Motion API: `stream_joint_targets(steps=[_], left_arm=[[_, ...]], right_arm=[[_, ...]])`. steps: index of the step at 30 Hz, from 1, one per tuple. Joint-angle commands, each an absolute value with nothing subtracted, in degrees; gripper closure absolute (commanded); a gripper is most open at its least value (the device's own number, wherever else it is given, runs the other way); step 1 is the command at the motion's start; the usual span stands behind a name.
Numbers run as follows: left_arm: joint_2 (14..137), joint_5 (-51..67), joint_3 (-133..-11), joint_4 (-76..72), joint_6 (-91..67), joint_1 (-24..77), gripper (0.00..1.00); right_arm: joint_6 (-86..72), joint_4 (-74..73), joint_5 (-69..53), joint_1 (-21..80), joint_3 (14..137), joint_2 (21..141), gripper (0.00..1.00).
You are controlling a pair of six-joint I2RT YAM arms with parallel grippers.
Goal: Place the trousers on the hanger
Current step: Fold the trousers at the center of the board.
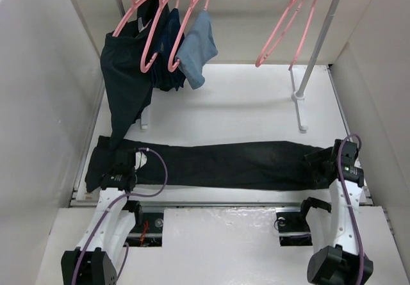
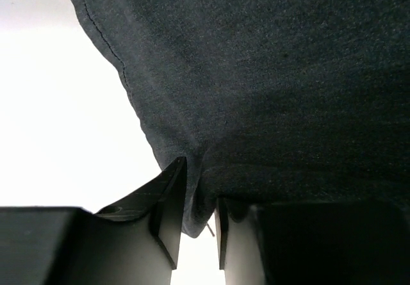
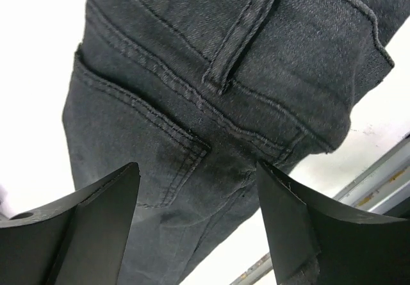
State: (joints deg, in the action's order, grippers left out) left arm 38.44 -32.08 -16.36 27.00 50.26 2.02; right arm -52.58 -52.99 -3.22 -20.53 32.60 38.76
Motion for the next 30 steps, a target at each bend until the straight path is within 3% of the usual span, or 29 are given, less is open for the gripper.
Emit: stream_joint_targets(steps=[1, 5, 13, 16, 17, 19, 24, 30], left_arm=[[38.0, -31.8, -18.6, 27.0, 48.8, 1.8, 0.81], [38.0, -32.3, -18.6, 27.0, 49.3, 1.8, 0.95], [38.0, -32.9, -17.5, 26.5, 49.8, 1.8, 1.0], [38.0, -34.6, -17.5, 27.0, 50.4, 1.8, 1.0], [38.0, -35.3, -16.8, 27.5, 51.1, 1.8, 1.0], [37.4, -37.9, -15.5, 28.1, 52.3, 1.8, 1.0], [37.4, -38.0, -14.6, 33.1, 53.2, 1.8, 1.0], [37.4, -37.4, -16.3, 37.4, 51.8, 1.8, 1.0]], right_arm=[[-54.4, -53.1, -4.9, -20.0, 31.6, 40.6, 0.22], [-51.8, -57.0, -5.8, -20.0, 33.8, 39.6, 0.22], [-52.9, -57.7, -7.3, -20.0, 33.8, 40.9, 0.22], [-52.3, -56.4, -6.6, -20.0, 33.3, 42.4, 0.45], [-52.3, -55.4, -6.1, -20.0, 33.3, 43.5, 0.69], [-52.8, -53.7, -4.9, -20.0, 32.0, 45.0, 1.0], [-55.3, -52.7, -7.9, -20.0, 30.5, 49.6, 1.0], [-55.3, -67.5, -4.6, -20.0, 39.9, 36.7, 1.0]])
